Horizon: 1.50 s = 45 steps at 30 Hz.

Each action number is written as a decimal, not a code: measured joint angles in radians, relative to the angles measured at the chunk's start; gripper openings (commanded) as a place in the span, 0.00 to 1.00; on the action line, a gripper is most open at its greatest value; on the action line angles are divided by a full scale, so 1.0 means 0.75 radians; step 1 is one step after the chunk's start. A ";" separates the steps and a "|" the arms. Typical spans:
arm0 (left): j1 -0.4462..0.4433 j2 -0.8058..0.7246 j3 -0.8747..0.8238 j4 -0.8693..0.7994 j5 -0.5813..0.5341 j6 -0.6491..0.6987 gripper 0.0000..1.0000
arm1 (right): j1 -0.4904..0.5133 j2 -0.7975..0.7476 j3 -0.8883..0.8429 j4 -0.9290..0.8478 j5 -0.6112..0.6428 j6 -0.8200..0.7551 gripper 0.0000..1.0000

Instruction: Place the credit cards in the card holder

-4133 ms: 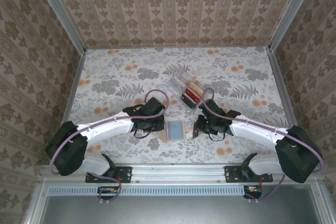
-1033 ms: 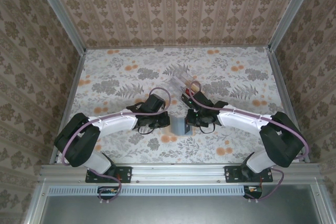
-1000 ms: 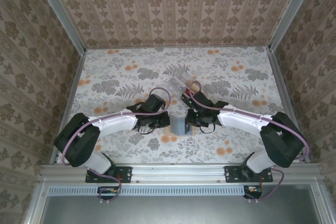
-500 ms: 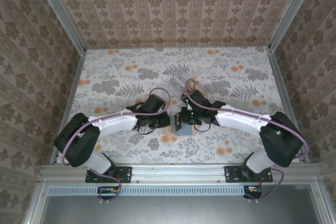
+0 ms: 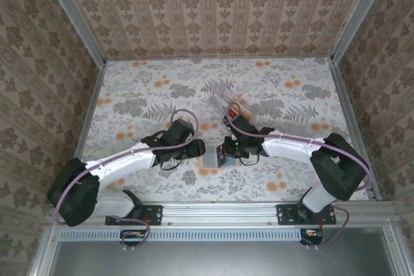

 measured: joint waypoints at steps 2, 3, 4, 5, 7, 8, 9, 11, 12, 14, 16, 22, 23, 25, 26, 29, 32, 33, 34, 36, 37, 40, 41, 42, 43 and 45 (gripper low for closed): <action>0.000 0.016 -0.002 0.022 0.009 0.001 0.54 | 0.000 0.000 -0.006 0.017 -0.004 0.010 0.04; 0.000 0.029 -0.001 0.035 0.013 0.001 0.52 | 0.000 0.000 -0.008 0.022 -0.004 0.015 0.04; 0.000 0.052 0.001 0.045 0.020 0.006 0.49 | -0.001 0.000 -0.011 0.026 -0.004 0.015 0.05; 0.000 0.078 0.004 0.050 0.026 0.010 0.46 | -0.003 0.000 -0.015 0.035 -0.005 0.017 0.04; 0.000 0.130 0.009 0.056 0.040 0.015 0.41 | -0.008 0.000 -0.026 0.052 -0.010 0.020 0.04; 0.000 0.158 0.015 0.057 0.046 0.019 0.39 | -0.011 0.000 -0.034 0.064 -0.016 0.021 0.04; 0.000 0.180 0.020 0.059 0.051 0.020 0.36 | -0.014 0.000 -0.041 0.077 -0.023 0.024 0.04; 0.000 0.224 0.032 0.066 0.064 0.023 0.30 | -0.021 0.000 -0.061 0.108 -0.036 0.028 0.05; 0.000 0.242 0.039 0.068 0.065 0.031 0.27 | -0.026 0.000 -0.072 0.126 -0.043 0.033 0.05; 0.000 0.274 0.050 0.075 0.070 0.035 0.24 | -0.033 0.000 -0.095 0.166 -0.062 0.046 0.05; 0.000 0.295 0.057 0.074 0.070 0.035 0.22 | -0.039 0.000 -0.116 0.207 -0.077 0.055 0.05; 0.000 0.331 0.062 0.071 0.065 0.041 0.21 | -0.052 0.033 -0.142 0.314 -0.135 0.066 0.05; 0.000 0.332 0.064 0.071 0.064 0.041 0.21 | -0.052 0.039 -0.145 0.333 -0.141 0.067 0.05; -0.001 0.332 0.065 0.068 0.060 0.041 0.23 | -0.052 0.045 -0.153 0.364 -0.153 0.076 0.05; -0.001 0.332 0.069 0.059 0.055 0.041 0.25 | -0.052 0.046 -0.158 0.379 -0.157 0.080 0.05; -0.003 0.332 0.083 0.035 0.036 0.044 0.30 | -0.052 0.046 -0.169 0.404 -0.165 0.085 0.06; -0.003 0.331 0.089 0.017 0.019 0.046 0.36 | -0.052 0.046 -0.171 0.407 -0.165 0.086 0.05; -0.003 0.331 0.092 0.011 0.013 0.049 0.39 | -0.052 0.046 -0.171 0.407 -0.165 0.085 0.05; -0.004 0.330 0.097 0.002 0.008 0.054 0.41 | -0.052 0.046 -0.171 0.405 -0.165 0.085 0.05; -0.009 0.321 0.105 -0.022 -0.016 0.057 0.46 | -0.052 0.046 -0.171 0.402 -0.163 0.085 0.05; -0.010 0.315 0.105 -0.035 -0.028 0.063 0.49 | -0.052 0.046 -0.171 0.401 -0.163 0.084 0.05; -0.010 0.296 0.105 -0.077 -0.060 0.069 0.55 | -0.052 0.046 -0.171 0.395 -0.162 0.084 0.05; -0.010 0.290 0.105 -0.086 -0.070 0.070 0.55 | -0.052 0.046 -0.171 0.395 -0.160 0.084 0.05; -0.010 0.284 0.105 -0.089 -0.077 0.070 0.57 | -0.052 0.046 -0.171 0.394 -0.159 0.084 0.05; -0.010 0.282 0.105 -0.089 -0.082 0.070 0.57 | -0.052 0.046 -0.171 0.394 -0.159 0.084 0.05; -0.010 0.281 0.105 -0.092 -0.087 0.070 0.57 | -0.052 0.046 -0.174 0.396 -0.159 0.085 0.05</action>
